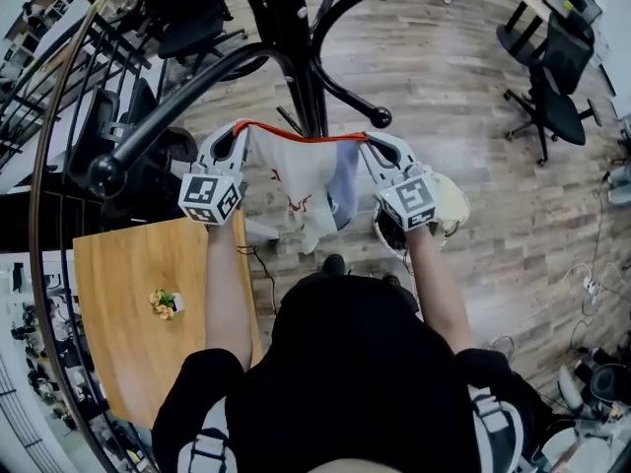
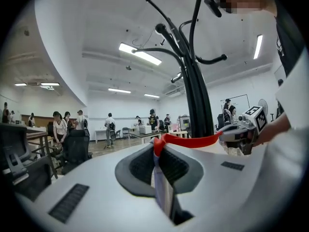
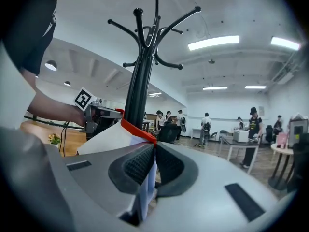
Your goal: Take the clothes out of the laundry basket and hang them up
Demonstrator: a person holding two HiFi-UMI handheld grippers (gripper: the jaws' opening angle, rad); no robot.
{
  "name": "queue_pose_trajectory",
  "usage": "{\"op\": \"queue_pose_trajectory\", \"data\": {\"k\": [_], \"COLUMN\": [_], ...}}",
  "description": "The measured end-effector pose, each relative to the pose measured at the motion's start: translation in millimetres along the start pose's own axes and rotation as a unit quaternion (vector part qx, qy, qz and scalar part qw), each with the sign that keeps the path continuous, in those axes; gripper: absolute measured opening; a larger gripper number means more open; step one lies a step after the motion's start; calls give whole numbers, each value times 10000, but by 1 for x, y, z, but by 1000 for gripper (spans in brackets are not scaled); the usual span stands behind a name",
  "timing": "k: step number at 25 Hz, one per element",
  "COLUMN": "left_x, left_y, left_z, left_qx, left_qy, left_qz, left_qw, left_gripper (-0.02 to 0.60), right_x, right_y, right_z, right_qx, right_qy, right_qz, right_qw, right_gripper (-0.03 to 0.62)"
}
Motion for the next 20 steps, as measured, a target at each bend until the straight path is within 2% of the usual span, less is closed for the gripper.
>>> {"op": "queue_pose_trajectory", "data": {"k": [5, 11, 15, 20], "left_x": [21, 31, 34, 36], "left_y": [2, 0, -2, -8], "left_z": [-32, -71, -101, -125], "left_qx": [-96, -404, -553, -690], "left_qy": [339, 734, 1086, 1326], "left_qz": [-169, -299, -398, -522], "left_qw": [9992, 9960, 9918, 9874], "left_gripper": [28, 28, 28, 28], "right_x": [2, 0, -1, 1], "right_y": [7, 17, 26, 35], "right_z": [-19, -45, -63, -85], "right_qx": [-184, -249, -145, 55], "right_qy": [417, 751, 916, 1161], "right_qz": [-154, -284, -290, -142], "right_qw": [9988, 9965, 9953, 9931], "right_gripper": [18, 18, 18, 18]}}
Point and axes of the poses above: the fingertips, and each gripper's own axes: x forward along the fingers, y to its left, z out of its top, the point moved 10 cm from there along -x, backward along the fingers, and after that the axes turned 4 degrees about y, right-handed, at the moved point
